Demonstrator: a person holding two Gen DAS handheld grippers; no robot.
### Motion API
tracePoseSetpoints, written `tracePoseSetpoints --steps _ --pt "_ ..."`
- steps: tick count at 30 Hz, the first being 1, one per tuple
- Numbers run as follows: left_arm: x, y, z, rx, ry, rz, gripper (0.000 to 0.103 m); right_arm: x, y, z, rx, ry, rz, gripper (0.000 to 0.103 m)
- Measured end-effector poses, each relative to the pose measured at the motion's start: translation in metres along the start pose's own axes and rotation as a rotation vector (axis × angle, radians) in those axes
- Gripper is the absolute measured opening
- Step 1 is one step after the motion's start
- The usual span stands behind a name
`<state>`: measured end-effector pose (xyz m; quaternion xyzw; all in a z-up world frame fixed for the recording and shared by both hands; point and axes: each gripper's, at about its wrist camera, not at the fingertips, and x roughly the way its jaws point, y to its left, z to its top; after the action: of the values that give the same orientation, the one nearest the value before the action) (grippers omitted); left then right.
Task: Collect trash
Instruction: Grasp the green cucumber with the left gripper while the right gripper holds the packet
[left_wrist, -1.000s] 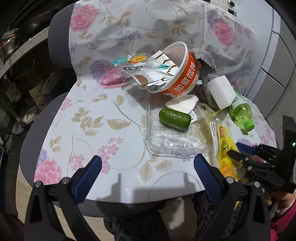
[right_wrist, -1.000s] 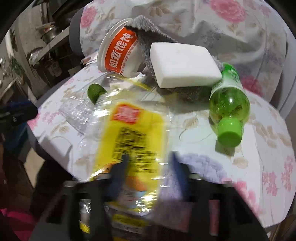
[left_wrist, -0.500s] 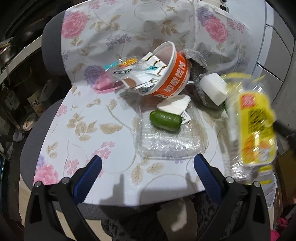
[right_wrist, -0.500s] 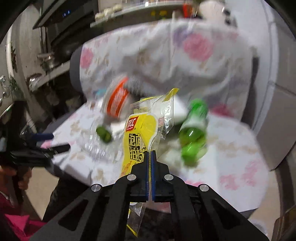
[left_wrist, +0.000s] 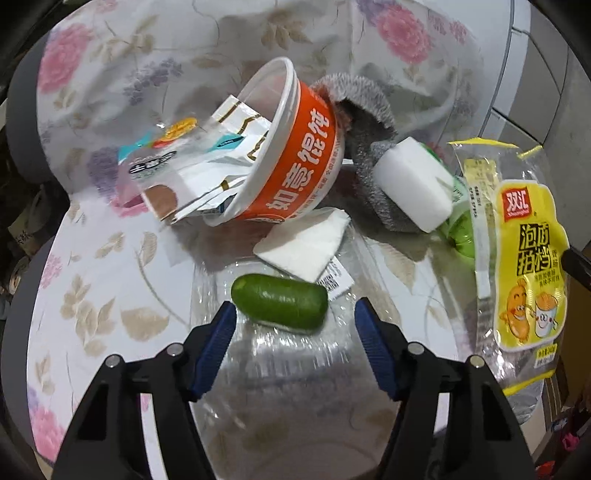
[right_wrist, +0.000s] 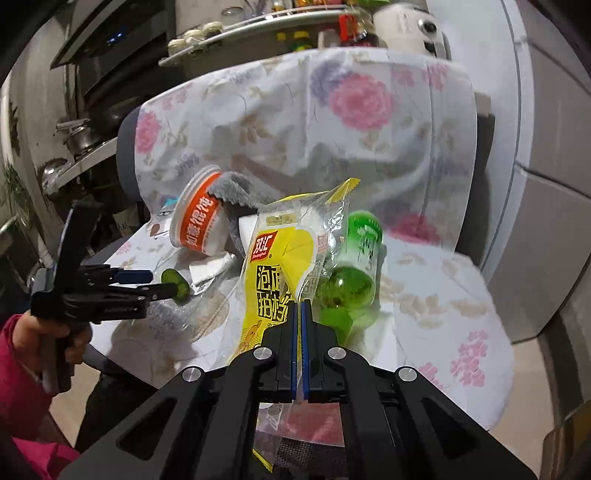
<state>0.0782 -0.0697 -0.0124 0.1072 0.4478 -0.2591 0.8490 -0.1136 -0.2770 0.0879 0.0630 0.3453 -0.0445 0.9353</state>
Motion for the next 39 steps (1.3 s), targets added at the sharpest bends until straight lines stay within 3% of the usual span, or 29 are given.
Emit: tracePoseSetpoints --steps 4,5,8,10,12,14,16,17,18,20,24,28,39 --pt "0.014 -0.003 0.004 0.056 0.007 0.044 0.061 0.003 -0.003 -0.001 0.020 0.009 -0.002 0.002" --pt "0.014 -0.004 0.005 0.078 -0.004 0.068 0.052 0.002 -0.003 -0.001 0.023 0.009 -0.001 0.002" --pt "0.012 -0.003 0.007 0.096 -0.016 0.070 0.050 0.000 -0.001 0.001 0.026 0.007 0.001 0.002" --pt "0.006 -0.002 0.004 0.102 -0.038 0.068 0.044 -0.004 0.001 0.001 0.024 0.002 0.000 0.002" --pt "-0.006 -0.003 0.000 0.101 -0.083 0.071 0.019 -0.006 0.003 0.001 0.023 -0.001 -0.001 0.002" --pt "-0.020 -0.001 -0.003 0.092 -0.108 0.082 0.007 -0.005 0.005 0.000 0.025 0.007 0.008 0.002" --pt "-0.022 0.006 -0.006 0.066 -0.100 0.080 0.008 -0.002 0.005 -0.001 0.030 0.020 0.012 0.002" --pt "-0.020 0.008 -0.007 0.056 -0.086 0.075 0.021 -0.001 0.006 -0.001 0.030 0.023 0.008 0.002" --pt "-0.017 0.007 -0.008 0.046 -0.067 0.077 0.042 0.000 0.006 -0.002 0.035 0.026 0.004 0.002" --pt "-0.017 0.009 -0.014 0.018 -0.072 0.077 0.063 -0.001 0.006 -0.003 0.041 0.024 0.012 0.002" --pt "-0.015 0.003 -0.022 -0.026 -0.070 0.023 0.063 -0.002 0.003 -0.004 0.040 0.028 0.008 0.002" --pt "0.001 -0.007 -0.023 -0.039 -0.024 0.088 0.063 0.000 0.000 -0.004 0.054 0.026 0.012 0.002" --pt "0.028 -0.015 -0.009 -0.099 0.009 0.116 0.063 0.005 -0.002 -0.005 0.058 0.038 0.016 0.002"
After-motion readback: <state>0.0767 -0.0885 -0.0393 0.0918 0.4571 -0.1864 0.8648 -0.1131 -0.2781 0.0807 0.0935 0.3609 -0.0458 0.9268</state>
